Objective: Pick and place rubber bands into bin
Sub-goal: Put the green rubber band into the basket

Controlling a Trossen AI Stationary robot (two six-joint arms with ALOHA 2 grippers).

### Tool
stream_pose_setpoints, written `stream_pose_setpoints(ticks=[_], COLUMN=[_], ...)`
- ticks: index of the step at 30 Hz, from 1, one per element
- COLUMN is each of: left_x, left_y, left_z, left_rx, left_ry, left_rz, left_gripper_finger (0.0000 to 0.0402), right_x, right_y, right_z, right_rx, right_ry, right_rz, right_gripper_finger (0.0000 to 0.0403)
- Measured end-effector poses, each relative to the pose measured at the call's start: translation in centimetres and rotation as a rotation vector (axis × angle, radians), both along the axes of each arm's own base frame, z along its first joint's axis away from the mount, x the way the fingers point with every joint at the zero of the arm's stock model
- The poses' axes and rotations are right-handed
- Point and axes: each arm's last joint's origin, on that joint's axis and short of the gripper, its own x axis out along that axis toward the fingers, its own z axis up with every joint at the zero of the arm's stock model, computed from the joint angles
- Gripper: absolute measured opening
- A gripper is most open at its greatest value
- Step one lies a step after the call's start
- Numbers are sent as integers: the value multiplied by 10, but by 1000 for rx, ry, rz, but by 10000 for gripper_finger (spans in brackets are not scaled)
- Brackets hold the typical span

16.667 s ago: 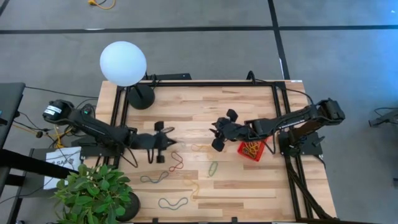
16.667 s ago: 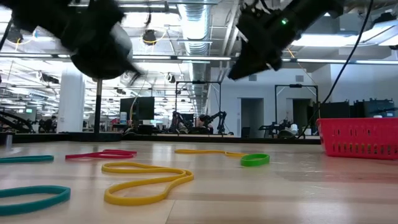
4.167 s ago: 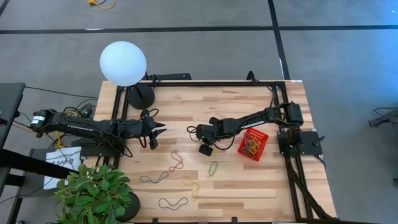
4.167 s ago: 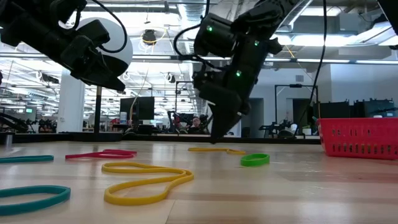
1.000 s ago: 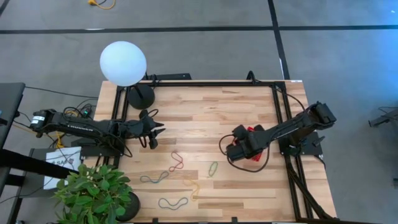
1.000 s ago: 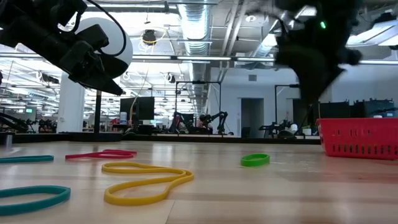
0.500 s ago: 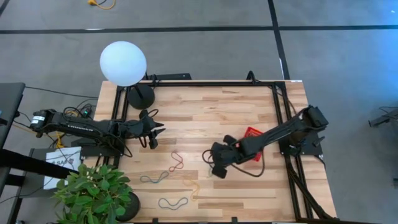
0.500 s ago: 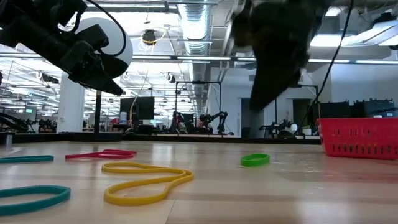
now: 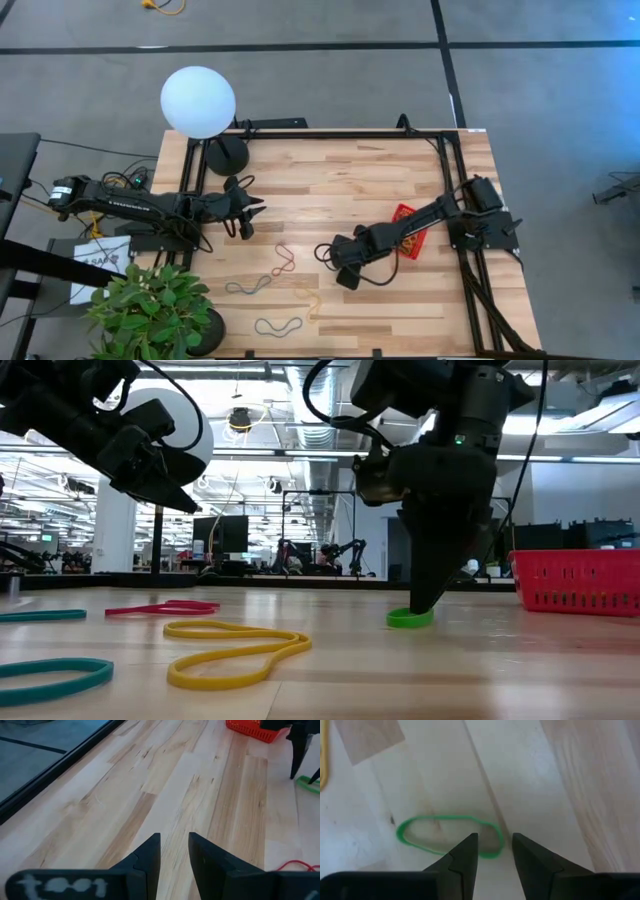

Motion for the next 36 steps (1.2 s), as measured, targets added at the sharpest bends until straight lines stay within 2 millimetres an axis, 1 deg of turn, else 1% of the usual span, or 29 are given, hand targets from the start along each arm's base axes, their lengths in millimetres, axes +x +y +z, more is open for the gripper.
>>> stream_pose_setpoints(ticks=[3, 5, 7, 10, 12, 15, 19, 21, 23, 25, 27, 29, 30, 32, 34, 36], left_x=[0, 0, 0, 0, 0, 0, 0, 0, 0, 0, 0, 0, 0, 0, 0, 0], left_y=[0, 0, 0, 0, 0, 0, 0, 0, 0, 0, 0, 0, 0, 0, 0, 0], left_z=[0, 0, 0, 0, 0, 0, 0, 0, 0, 0, 0, 0, 0, 0, 0, 0], left_rx=[0, 0, 0, 0, 0, 0, 1, 1, 1, 1, 1, 2, 3, 5, 10, 11], left_ry=[-1, 0, -1, -1, 0, 0, 0, 0, 2, 3, 4, 5, 7, 10, 12, 13], left_rz=[0, 0, 0, 0, 0, 0, 0, 0, 0, 0, 1, 1, 1, -1, -4, -3], left_gripper_finger=[91, 91, 91, 91, 91, 91, 91, 91, 91, 91, 91, 91, 91, 91, 91, 91], right_x=[0, 1, 1, 0, -4, -12, -37, -55, -74, -92, -106, -118, -122, -128, -133, -139], right_y=[-4, -6, -8, -10, -11, -14, -22, -24, -26, -28, -30, -31, -31, -31, -32, -34], right_z=[0, 0, -1, 1, 6, 28, 65, 87, 104, 116, 126, 128, 126, 118, 110, 96], right_rx=[-16, -27, -28, -31, -43, -51, -165, -275, -376, -461, -505, -539, -543, -531, -501, -487], right_ry=[1, 3, 7, 11, 20, 18, 122, 164, 177, 188, 194, 221, 222, 236, 291, 372], right_rz=[-14, -22, -37, -56, -61, -107, -216, -273, -346, -443, -549, -622, -644, -643, -648, -669], right_gripper_finger=[114, 99, 71, 17, 9, 10, 4, 4, 2, 3, 3, 1, 1, 1, 1, 1])
